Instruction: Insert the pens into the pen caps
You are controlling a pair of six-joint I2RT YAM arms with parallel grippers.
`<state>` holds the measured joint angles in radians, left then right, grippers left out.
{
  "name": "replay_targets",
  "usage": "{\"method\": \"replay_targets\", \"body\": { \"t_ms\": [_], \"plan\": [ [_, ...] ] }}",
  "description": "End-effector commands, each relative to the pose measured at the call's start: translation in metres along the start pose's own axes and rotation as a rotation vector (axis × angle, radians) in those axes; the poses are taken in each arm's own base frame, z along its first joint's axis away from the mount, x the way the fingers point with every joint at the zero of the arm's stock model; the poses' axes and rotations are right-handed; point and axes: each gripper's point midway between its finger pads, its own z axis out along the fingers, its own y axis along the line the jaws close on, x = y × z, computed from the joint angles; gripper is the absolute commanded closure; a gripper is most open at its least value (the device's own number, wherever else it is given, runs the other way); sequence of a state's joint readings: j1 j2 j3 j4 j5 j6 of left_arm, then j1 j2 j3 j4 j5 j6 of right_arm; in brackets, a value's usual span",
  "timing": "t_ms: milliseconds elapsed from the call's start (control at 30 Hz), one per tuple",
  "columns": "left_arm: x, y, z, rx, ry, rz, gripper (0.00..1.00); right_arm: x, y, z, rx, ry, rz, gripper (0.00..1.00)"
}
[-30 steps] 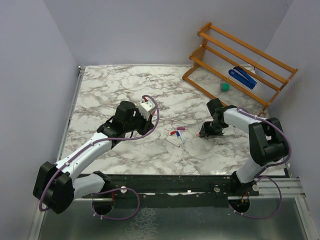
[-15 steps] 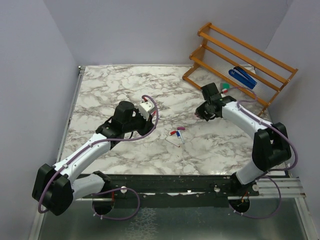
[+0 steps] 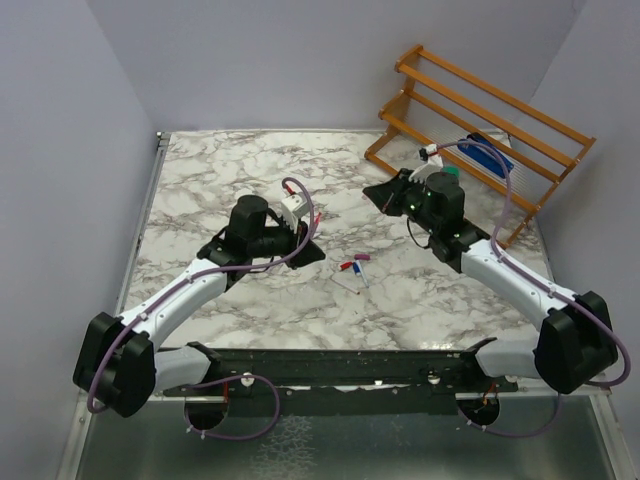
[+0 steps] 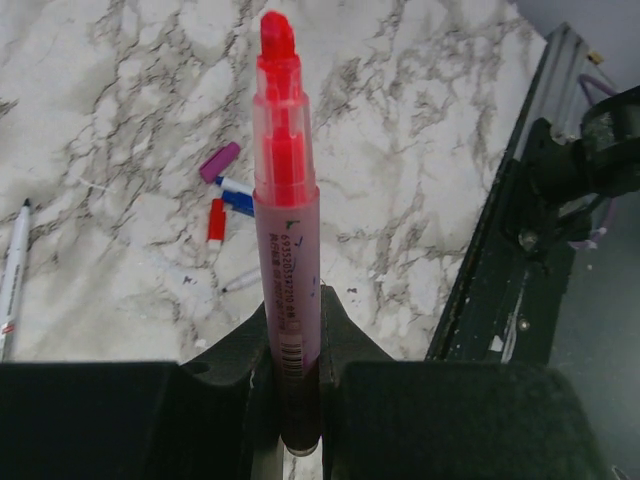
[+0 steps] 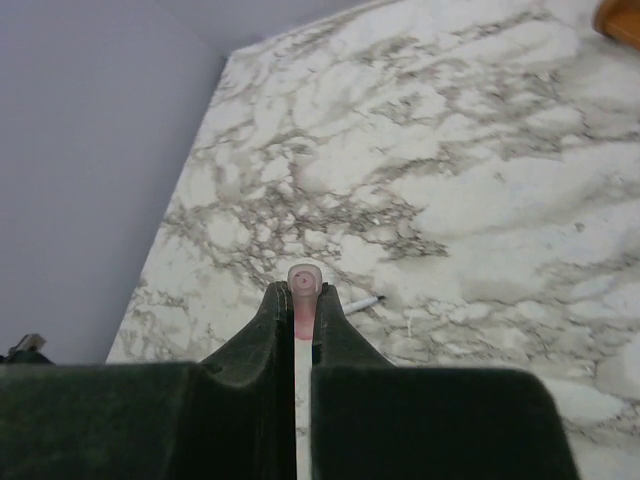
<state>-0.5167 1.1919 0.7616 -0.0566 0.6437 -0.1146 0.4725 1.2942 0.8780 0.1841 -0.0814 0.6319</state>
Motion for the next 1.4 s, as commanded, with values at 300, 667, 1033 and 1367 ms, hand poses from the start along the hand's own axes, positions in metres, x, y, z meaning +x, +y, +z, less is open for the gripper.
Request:
{"method": "replay_targets", "body": {
  "t_ms": [300,667,1033,1367],
  "plan": [
    [-0.005,-0.028,0.001,0.165,-0.030,-0.054,1.00,-0.003,0.123,-0.002,-0.471,-0.049,-0.170,1.00],
    [-0.003,-0.025,0.002,0.154,-0.018,-0.053,1.00,0.004,0.158,-0.023,-0.553,-0.018,-0.224,1.00],
    [-0.006,-0.023,0.000,0.139,-0.030,-0.048,1.00,0.013,0.147,-0.022,-0.515,-0.004,-0.242,1.00],
    [-0.008,-0.021,-0.001,0.128,-0.037,-0.047,1.00,0.028,0.142,-0.026,-0.515,0.053,-0.238,1.00]
  ]
}}
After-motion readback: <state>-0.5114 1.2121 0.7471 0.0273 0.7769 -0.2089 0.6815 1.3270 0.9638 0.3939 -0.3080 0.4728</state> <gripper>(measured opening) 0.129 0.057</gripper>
